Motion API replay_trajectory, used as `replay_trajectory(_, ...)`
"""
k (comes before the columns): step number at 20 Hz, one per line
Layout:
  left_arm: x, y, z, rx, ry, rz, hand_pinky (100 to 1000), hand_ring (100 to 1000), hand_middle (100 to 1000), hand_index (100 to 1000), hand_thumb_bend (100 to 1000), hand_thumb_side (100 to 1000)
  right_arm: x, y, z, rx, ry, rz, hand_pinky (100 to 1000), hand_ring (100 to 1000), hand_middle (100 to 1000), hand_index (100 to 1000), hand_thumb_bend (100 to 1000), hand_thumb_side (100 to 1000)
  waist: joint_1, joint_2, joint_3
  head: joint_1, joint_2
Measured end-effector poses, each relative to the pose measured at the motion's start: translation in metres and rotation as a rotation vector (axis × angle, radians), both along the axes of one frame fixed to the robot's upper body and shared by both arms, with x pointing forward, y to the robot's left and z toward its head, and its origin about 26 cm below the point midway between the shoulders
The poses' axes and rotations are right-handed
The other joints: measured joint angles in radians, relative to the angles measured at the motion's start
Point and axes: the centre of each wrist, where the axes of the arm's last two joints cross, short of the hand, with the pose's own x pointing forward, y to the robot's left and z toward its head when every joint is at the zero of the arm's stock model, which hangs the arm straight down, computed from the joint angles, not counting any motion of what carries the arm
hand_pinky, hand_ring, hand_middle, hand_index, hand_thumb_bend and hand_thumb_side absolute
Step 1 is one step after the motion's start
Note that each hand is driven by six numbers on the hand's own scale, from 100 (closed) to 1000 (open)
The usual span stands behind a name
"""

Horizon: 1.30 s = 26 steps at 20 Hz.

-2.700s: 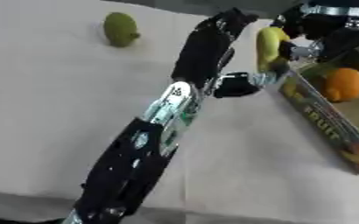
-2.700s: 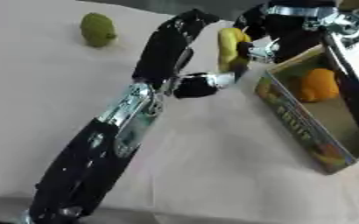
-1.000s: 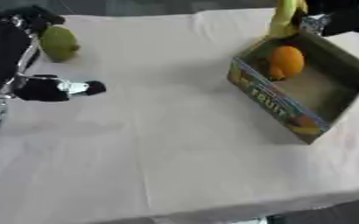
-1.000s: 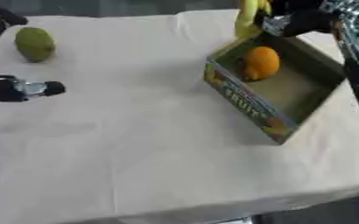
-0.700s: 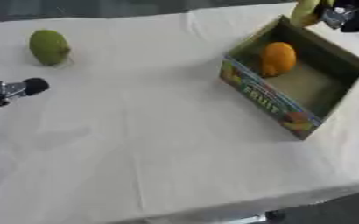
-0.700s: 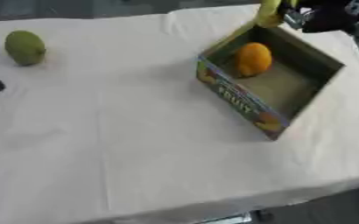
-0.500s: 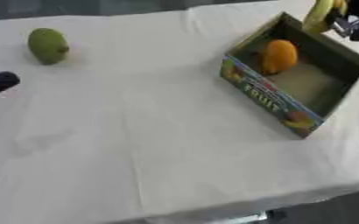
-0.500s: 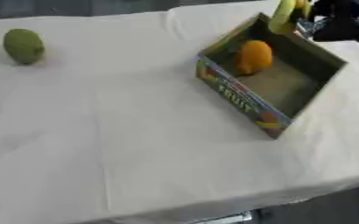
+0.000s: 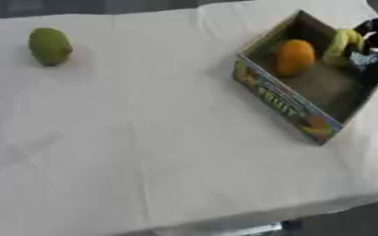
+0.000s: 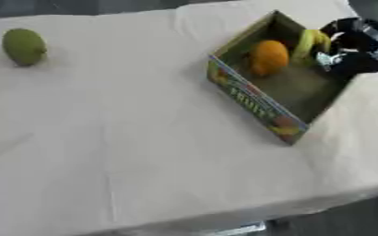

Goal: Pick up the objects with one hand, pass them to the other hand, and then place them into the box on the other side of the table.

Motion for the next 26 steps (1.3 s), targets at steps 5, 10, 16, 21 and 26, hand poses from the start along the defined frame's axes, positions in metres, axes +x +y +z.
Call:
replay_trajectory(5,-0.003,-0.001,-0.003,0.031,-0.016,0.011,713,736,678,778,887,922,0.002,-0.003,-0.018,-0.009,0.056,-0.022,675,390,332,372,100,139,0.003,0.007,0.006,0.008,0.0)
replay_trajectory(10,-0.006,0.001,-0.005,0.032,-0.017,0.022,711,736,677,775,860,887,-0.001,-0.006,-0.021,-0.069,0.059,-0.024,742,606,656,737,100,150,0.003,0.008,0.007,0.011,0.0)
replay_trajectory(16,-0.007,0.001,-0.005,0.027,-0.022,0.029,715,737,680,778,859,879,-0.005,-0.005,-0.02,-0.161,0.05,0.003,863,773,804,866,100,232,0.003,0.011,0.007,0.012,-0.001)
replay_trajectory(21,-0.008,0.002,-0.005,0.029,-0.02,0.033,720,745,693,781,840,847,-0.007,-0.002,-0.016,-0.233,0.013,0.023,871,784,821,908,100,358,0.003,0.012,0.006,0.02,0.0)
replay_trajectory(26,-0.008,0.002,-0.003,0.039,-0.022,0.033,719,744,692,782,842,858,-0.008,-0.003,-0.016,-0.265,-0.003,0.032,861,780,819,920,122,191,0.001,0.012,0.007,0.003,0.0)
